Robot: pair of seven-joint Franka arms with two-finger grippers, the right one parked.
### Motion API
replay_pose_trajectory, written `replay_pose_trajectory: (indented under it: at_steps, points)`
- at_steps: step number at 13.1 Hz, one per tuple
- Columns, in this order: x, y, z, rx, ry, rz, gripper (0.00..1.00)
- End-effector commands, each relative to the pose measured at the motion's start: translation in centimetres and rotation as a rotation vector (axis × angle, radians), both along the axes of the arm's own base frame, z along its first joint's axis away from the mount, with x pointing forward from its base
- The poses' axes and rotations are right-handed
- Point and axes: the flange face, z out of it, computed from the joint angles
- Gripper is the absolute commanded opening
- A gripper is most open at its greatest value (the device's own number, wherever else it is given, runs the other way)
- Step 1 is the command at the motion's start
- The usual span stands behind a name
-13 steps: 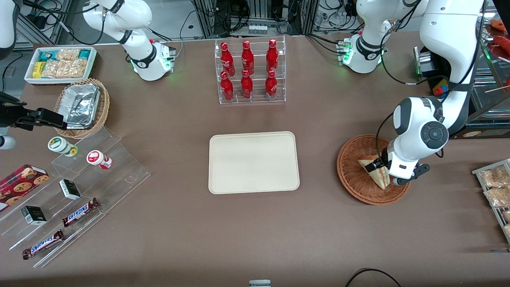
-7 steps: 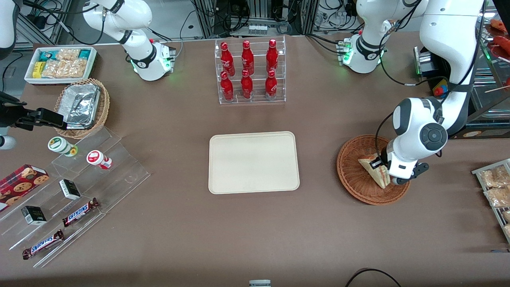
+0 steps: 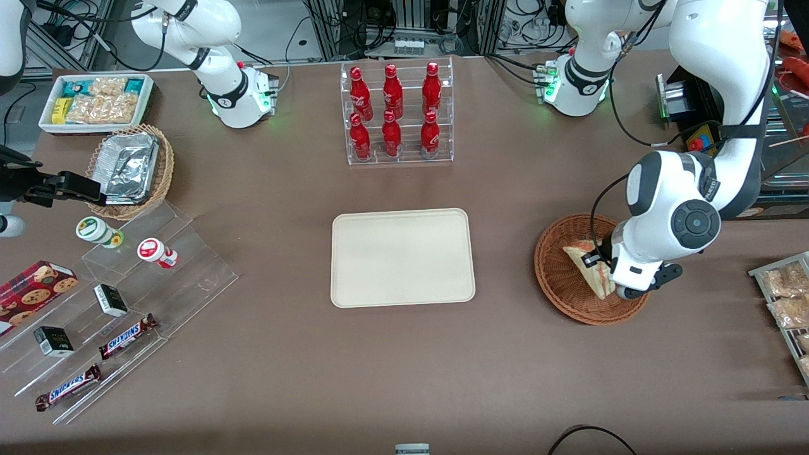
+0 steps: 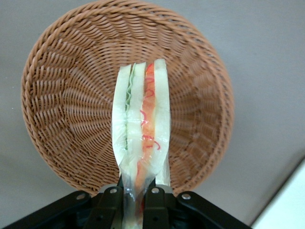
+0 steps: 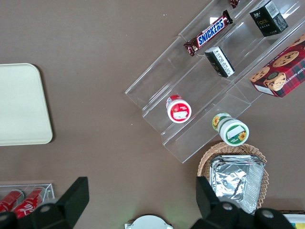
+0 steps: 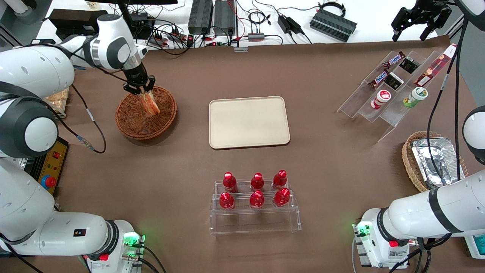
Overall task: Place sandwich from basket to tray
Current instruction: 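Lift the sandwich and carry it over the cream tray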
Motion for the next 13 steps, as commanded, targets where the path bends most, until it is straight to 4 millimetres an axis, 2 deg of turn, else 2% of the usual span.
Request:
replay_pose_trajectory:
  at_steps: [1, 2, 4, 5, 8, 10, 13]
  points:
    - [-0.1, -2.4, 1.6, -0.009, 0.0, -0.096, 0.0]
    - [-0.4, -3.2, 1.6, -0.023, 0.015, -0.149, 0.0]
    - [-1.2, -7.8, 2.2, -0.053, 0.011, -0.231, 0.0]
    - [-1.5, -9.9, 1.6, -0.063, 0.012, -0.274, 0.0]
    - [-0.9, -15.0, 1.9, -0.119, -0.003, -0.34, 0.0]
    - [-2.0, -21.1, 1.9, -0.129, -0.017, -0.408, 0.0]
    - [-2.8, -27.4, 0.4, -0.085, -0.035, -0.352, 0.0]
